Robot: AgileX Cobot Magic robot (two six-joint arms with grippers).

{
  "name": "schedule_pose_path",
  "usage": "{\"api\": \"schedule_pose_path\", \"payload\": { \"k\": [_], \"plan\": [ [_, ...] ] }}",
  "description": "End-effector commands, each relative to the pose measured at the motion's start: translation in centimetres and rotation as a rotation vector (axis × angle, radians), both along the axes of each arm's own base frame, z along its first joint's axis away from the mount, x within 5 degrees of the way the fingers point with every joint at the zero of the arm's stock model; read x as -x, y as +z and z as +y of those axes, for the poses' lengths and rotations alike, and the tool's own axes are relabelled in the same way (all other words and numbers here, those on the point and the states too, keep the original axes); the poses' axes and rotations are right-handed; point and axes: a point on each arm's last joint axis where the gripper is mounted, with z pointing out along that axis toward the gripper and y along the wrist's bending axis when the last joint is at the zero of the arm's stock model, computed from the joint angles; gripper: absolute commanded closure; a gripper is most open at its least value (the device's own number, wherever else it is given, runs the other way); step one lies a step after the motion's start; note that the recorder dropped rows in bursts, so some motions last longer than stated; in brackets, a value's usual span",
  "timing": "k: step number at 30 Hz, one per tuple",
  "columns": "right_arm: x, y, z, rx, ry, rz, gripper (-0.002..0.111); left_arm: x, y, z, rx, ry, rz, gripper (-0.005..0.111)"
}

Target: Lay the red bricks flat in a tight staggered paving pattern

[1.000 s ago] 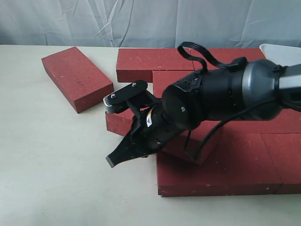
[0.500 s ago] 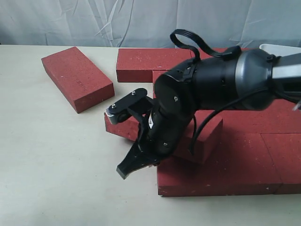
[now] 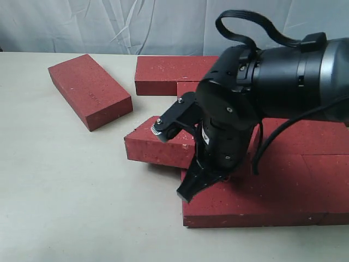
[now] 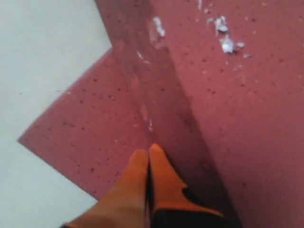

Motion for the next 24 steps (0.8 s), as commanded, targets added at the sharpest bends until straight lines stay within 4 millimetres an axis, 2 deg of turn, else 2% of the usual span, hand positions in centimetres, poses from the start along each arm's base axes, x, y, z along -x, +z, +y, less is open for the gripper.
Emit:
{"api": "schedule_pose_path", "payload": {
  "k": [1,14,24],
  "plan": [
    [-0.3,-0.5,-1.2,0.074,-0.031,-0.078,0.109,0.0,0.0,0.0,0.009,-0.001,-0.012,0.027],
    [-1.1,-2.4,-1.3,0.119,-0.01,-0.15,0.109,0.0,0.0,0.0,0.009,-0.001,-0.012,0.027],
    [-1.7,-2.7,-1.4,0.135,-0.071,-0.214,0.109,0.0,0.0,0.0,0.009,-0.001,-0.012,0.027]
  ]
}}
